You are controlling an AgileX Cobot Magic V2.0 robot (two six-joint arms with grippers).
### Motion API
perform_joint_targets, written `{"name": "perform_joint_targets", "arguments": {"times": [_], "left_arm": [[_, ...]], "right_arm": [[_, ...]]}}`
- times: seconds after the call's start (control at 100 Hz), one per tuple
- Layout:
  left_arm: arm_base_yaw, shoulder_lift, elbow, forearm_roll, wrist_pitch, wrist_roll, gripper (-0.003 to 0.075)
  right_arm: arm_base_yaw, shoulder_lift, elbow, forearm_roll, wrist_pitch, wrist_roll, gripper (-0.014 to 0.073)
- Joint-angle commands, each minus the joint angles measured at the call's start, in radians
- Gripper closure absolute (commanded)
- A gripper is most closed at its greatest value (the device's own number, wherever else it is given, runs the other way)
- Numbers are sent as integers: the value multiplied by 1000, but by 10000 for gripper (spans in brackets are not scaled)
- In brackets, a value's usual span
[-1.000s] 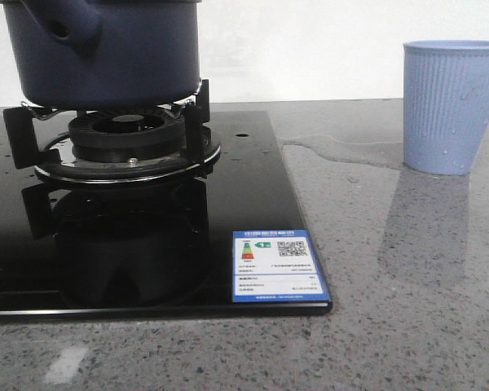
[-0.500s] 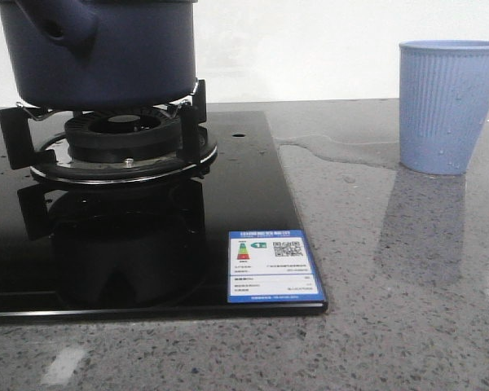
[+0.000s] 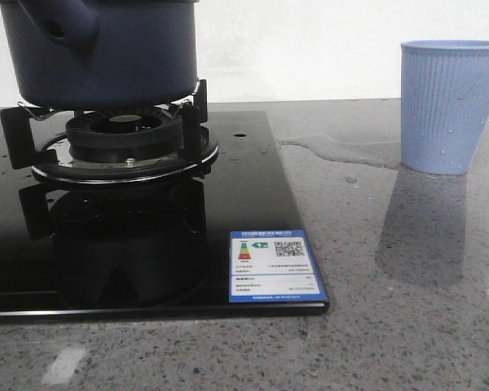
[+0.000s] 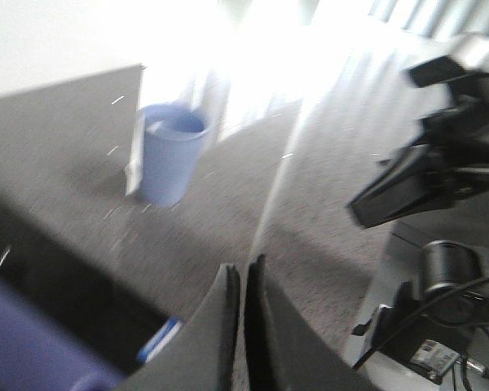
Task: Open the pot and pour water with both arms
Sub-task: 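Grasp the blue lid knob with the left gripper and lift the lid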
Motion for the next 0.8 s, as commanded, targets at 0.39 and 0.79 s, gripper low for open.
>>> {"name": "perform_joint_targets", "arguments": {"times": [0.39,0.79], "left_arm": [[-10,171,-138,-61,-313,509,321],[49,445,-320,-251,-331,491,322]], "right_arm": [[-1,14,-34,73,-348,-261,145],[-1,14,-34,65,-511,-261,-48]]}}
